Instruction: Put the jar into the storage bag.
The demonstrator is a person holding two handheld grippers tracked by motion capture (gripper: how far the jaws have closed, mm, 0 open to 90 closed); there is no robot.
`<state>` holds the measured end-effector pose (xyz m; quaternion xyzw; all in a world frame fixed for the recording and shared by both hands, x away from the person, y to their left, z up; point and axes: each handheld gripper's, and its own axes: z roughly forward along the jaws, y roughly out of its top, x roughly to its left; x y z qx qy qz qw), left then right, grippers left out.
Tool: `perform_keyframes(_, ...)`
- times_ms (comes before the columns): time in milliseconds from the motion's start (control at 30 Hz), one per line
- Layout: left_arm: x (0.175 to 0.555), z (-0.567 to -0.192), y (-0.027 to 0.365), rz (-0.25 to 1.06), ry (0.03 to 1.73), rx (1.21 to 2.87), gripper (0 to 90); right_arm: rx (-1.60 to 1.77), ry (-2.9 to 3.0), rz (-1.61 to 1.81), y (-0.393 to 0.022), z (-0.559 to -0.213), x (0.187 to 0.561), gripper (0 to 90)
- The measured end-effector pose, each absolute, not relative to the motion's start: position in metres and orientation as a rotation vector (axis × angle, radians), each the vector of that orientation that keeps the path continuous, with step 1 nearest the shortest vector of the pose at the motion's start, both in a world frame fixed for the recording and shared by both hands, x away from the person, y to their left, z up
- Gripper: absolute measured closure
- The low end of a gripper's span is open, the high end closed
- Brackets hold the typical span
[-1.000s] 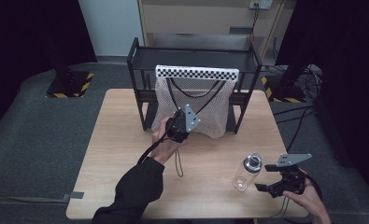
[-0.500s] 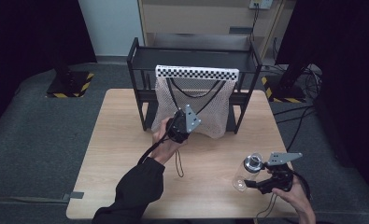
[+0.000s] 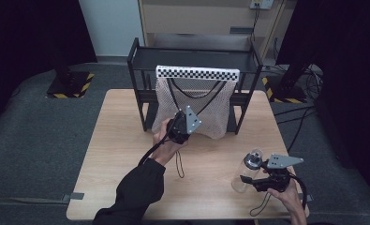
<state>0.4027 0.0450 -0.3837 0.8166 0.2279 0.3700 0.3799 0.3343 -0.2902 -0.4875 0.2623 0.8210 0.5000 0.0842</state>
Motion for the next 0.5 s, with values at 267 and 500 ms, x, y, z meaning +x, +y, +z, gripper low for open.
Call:
perform_keyframes(267,0.403,-0.385,0.046,0.943,0.585,2.074,88.1,0.781,2.426,1.560,-0.288,-0.484,0.334,31.9)
perform_keyframes(500,0.403,-0.387,0.047,0.943,0.588,2.060,88.1,0.773,2.383,1.671,-0.286,-0.474,0.335,31.9)
